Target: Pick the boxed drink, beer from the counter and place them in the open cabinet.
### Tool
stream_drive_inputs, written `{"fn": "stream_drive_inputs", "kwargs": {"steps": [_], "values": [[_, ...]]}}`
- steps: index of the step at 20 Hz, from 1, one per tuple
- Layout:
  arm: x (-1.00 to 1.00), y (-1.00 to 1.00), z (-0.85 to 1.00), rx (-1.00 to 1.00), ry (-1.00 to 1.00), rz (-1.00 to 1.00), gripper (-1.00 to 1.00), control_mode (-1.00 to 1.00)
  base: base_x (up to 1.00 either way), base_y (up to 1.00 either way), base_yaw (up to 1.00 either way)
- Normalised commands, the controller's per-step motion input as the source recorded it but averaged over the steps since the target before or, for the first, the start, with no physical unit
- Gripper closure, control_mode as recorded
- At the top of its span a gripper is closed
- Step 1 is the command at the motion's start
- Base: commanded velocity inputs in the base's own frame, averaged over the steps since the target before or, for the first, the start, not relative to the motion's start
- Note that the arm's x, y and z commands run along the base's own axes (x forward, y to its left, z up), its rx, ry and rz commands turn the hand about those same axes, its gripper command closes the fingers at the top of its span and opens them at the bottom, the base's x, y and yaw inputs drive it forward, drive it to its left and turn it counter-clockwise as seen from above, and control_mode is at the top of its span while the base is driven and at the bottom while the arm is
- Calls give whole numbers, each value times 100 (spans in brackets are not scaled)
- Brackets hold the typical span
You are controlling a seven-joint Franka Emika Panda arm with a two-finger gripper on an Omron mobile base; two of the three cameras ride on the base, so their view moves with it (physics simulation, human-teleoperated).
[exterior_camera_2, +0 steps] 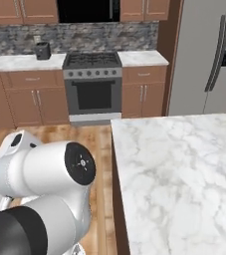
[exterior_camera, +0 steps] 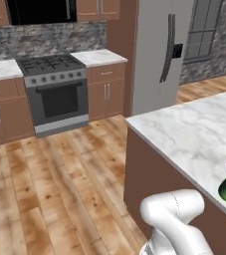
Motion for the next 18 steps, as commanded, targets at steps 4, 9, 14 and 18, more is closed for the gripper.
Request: {"fn": "stream_drive_inputs", "kwargs": {"steps": [4,9,14,18], "values": [[0,0,0,0,0,0,100,100,-83,0,4],[0,0,0,0,0,0,100,100,-60,0,18],[0,0,0,0,0,0,100,100,-38,1,41],[0,0,0,0,0,0,100,100,-24,0,49]]}}
